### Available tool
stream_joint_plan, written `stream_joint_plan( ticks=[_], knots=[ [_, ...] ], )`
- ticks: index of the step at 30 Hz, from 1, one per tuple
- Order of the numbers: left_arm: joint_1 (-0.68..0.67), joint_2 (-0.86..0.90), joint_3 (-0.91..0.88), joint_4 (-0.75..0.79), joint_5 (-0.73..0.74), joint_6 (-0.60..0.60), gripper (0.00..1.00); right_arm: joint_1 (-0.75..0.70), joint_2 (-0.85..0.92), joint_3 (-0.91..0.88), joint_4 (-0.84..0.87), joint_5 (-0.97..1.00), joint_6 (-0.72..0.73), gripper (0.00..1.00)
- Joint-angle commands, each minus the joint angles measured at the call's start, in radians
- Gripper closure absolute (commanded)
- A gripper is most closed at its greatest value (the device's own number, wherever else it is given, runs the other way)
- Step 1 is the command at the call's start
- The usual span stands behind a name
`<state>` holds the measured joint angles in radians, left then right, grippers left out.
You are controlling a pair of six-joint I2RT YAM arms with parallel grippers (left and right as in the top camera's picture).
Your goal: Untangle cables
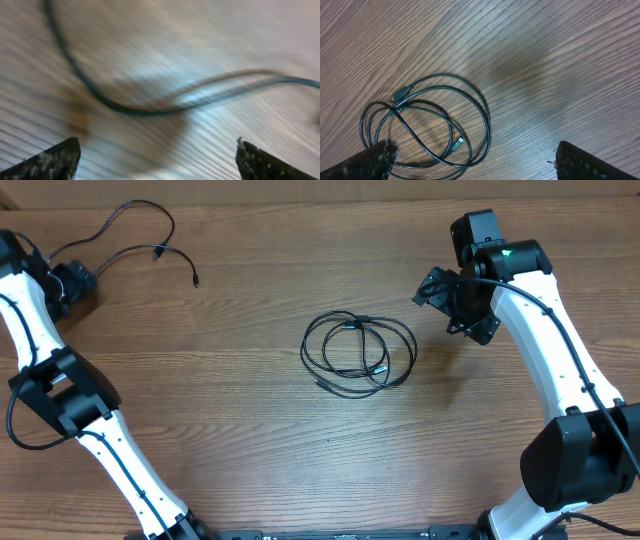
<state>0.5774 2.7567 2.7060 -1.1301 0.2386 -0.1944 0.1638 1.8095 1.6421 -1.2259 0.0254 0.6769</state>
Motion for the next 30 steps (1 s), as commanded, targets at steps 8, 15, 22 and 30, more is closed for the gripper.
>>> stream_joint_plan(
  ticks=[8, 15, 22, 30],
  knots=[
    [-0.051, -0.047, 0.33, -0.241, 0.887, 0.008, 0.0, -0.002, -0.001, -0.002, 0.003, -0.002, -0.005, 0.0],
    [-0.252, -0.047, 0.301, -0.514, 0.743, 0.146, 0.0, -0.003, -0.001, -0.002, 0.003, -0.002, -0.005, 0.0],
    [-0.502, -0.047, 0.292, -0.56, 0.58, 0.213, 0.01, -0.002, -0.001, -0.002, 0.003, -0.002, -0.005, 0.0],
    [-0.796, -0.048, 0.291, -0.56, 0.135, 0.124, 0.01, -0.003, -0.001, -0.002, 0.003, -0.002, -0.005, 0.0]
  ],
)
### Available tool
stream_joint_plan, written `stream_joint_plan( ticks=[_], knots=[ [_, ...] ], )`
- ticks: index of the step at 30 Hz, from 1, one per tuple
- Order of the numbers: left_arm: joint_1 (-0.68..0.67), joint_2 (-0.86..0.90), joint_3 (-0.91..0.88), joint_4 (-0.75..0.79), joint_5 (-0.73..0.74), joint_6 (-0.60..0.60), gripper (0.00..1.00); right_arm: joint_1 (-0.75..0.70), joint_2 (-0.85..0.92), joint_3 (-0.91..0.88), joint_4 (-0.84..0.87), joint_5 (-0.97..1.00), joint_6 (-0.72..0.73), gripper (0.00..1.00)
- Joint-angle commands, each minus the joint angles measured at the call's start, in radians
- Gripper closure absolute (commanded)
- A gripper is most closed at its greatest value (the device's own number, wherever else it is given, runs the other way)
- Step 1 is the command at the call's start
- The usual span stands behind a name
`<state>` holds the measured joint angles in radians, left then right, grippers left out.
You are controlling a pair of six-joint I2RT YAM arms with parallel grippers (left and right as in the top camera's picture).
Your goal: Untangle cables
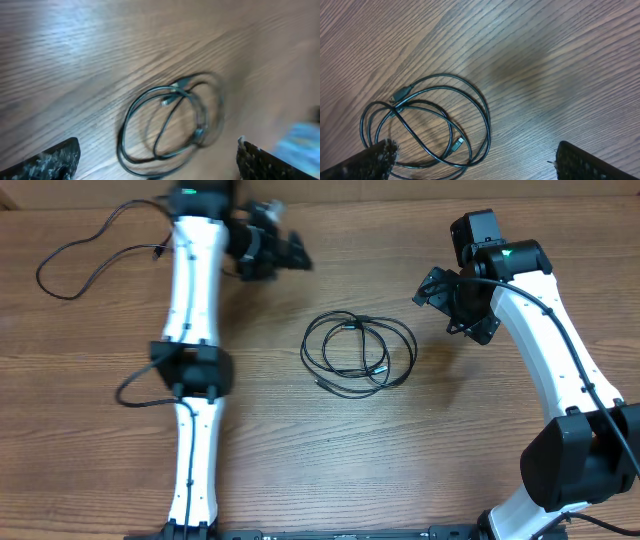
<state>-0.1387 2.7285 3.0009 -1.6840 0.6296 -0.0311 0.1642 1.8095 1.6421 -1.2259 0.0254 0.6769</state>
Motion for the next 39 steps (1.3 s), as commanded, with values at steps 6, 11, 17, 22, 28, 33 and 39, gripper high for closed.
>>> stream_joint_plan(
  ticks=[6, 11, 17, 22, 28, 33, 39],
  knots=[
    [-0.194, -0.028, -0.029, -0.006, -0.212, -0.081, 0.0, -0.003, -0.001, -0.002, 0.003, -0.002, -0.005, 0.0],
    [-0.236, -0.097, -0.186, -0.006, -0.275, -0.082, 0.0, -0.003, -0.001, -0.002, 0.003, -0.002, -0.005, 0.0],
    [-0.244, -0.24, -0.507, -0.006, -0.344, -0.087, 0.0, -0.003, -0.001, -0.002, 0.003, -0.002, -0.005, 0.0],
    [-0.248, -0.23, -0.614, 0.045, -0.348, -0.077, 0.02, -0.003, -0.001, -0.002, 0.003, -0.002, -0.005, 0.0],
    [-0.249, -0.23, -0.702, 0.156, -0.335, -0.082, 0.39, -0.003, -0.001, -0.002, 0.003, -0.002, -0.005, 0.0],
    [-0.261, -0.23, -0.752, 0.254, -0.271, -0.082, 0.42, -0.003, -0.001, -0.002, 0.003, -0.002, -0.005, 0.0],
    [-0.293, -0.23, -0.809, 0.341, -0.27, -0.097, 0.55, -0.003, -0.001, -0.002, 0.003, -0.002, -0.005, 0.0]
  ],
)
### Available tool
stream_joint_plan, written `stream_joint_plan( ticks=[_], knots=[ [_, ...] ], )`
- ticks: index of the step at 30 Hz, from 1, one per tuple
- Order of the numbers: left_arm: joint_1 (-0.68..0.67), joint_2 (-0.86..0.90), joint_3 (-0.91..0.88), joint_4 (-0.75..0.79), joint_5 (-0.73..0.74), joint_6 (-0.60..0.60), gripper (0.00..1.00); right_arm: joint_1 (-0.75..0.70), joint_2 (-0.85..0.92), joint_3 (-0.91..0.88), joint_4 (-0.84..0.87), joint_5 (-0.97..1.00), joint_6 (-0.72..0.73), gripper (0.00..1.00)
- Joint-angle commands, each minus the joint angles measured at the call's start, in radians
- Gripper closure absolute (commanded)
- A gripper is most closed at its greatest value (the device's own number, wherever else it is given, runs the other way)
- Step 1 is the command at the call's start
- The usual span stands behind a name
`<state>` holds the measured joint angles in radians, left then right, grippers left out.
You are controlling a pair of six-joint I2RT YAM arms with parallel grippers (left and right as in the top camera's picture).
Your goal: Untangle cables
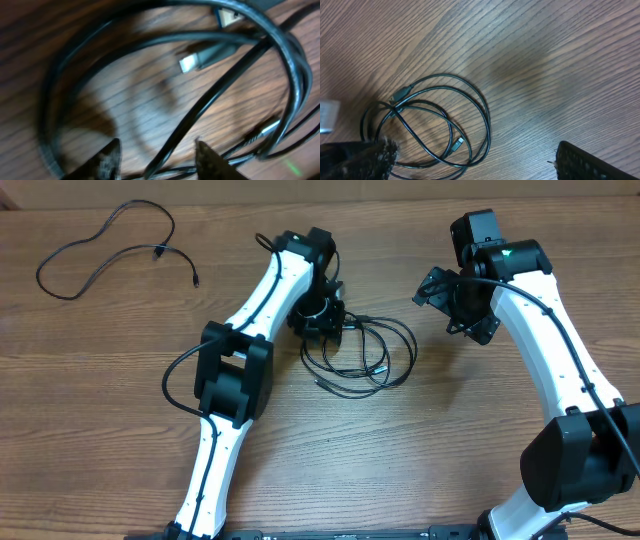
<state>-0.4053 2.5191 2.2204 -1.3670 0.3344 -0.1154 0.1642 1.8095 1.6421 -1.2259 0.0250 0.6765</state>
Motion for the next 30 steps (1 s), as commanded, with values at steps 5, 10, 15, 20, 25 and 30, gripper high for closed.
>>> stream_joint_plan(
  ticks=[5, 10, 15, 20, 25, 30],
  knots=[
    [-0.04, -0.021, -0.026, 0.009, 0.025, -0.013, 0.96, -0.003, -0.001, -0.002, 0.003, -0.002, -0.004, 0.0],
    [0.003, -0.023, 0.094, -0.14, 0.024, -0.012, 0.96, -0.003, -0.001, -0.002, 0.003, -0.002, -0.004, 0.0],
    [0.096, -0.025, 0.322, -0.324, 0.079, -0.019, 0.96, -0.003, -0.001, -0.002, 0.003, -0.002, -0.004, 0.0],
    [0.21, -0.101, 0.413, -0.323, 0.404, -0.019, 0.96, -0.003, -0.001, -0.002, 0.003, -0.002, -0.004, 0.0],
    [0.291, -0.203, 0.414, -0.323, 0.564, -0.019, 0.96, -0.003, -0.001, -0.002, 0.003, -0.002, -0.004, 0.0],
    [0.356, -0.361, 0.414, -0.323, 0.579, -0.032, 0.96, -0.003, -0.001, -0.002, 0.003, -0.002, -0.004, 0.0]
  ],
)
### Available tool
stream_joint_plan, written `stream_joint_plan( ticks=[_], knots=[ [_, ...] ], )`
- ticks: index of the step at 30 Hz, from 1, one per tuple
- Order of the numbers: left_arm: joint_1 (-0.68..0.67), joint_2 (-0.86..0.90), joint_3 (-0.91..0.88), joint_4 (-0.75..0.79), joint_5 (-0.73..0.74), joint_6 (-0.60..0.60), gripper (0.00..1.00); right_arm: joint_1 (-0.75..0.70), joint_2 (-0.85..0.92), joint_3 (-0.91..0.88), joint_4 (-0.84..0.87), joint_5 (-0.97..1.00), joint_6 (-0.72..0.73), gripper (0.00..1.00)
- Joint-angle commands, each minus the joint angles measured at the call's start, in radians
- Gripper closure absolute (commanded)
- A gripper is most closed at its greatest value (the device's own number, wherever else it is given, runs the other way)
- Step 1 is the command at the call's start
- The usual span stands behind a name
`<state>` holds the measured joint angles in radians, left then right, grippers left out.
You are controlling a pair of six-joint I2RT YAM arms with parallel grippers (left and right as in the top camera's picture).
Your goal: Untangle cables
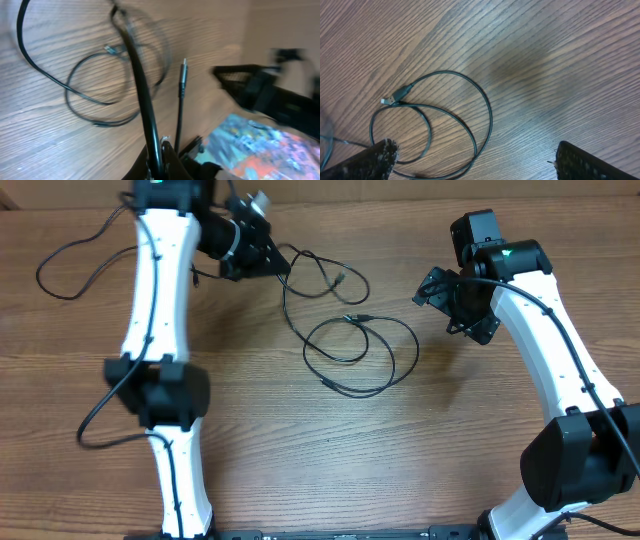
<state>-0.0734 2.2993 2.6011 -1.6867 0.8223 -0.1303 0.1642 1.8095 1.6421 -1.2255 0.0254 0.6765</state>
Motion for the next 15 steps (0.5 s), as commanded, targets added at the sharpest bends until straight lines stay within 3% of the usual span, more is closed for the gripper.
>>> stream_joint_plan(
  ticks=[1, 9, 15],
  knots=[
    [0.04, -0.172, 0.033, -0.003, 0.089, -0.032, 0.96, -0.003, -0.001, -0.002, 0.003, -0.002, -0.004, 0.0],
    [0.243, -0.362, 0.033, 0.002, 0.087, -0.092, 0.96, -0.003, -0.001, -0.002, 0.003, -0.002, -0.004, 0.0],
    [0.456, -0.423, 0.033, -0.002, 0.088, -0.225, 0.96, -0.003, -0.001, -0.002, 0.003, -0.002, -0.004, 0.0]
  ],
)
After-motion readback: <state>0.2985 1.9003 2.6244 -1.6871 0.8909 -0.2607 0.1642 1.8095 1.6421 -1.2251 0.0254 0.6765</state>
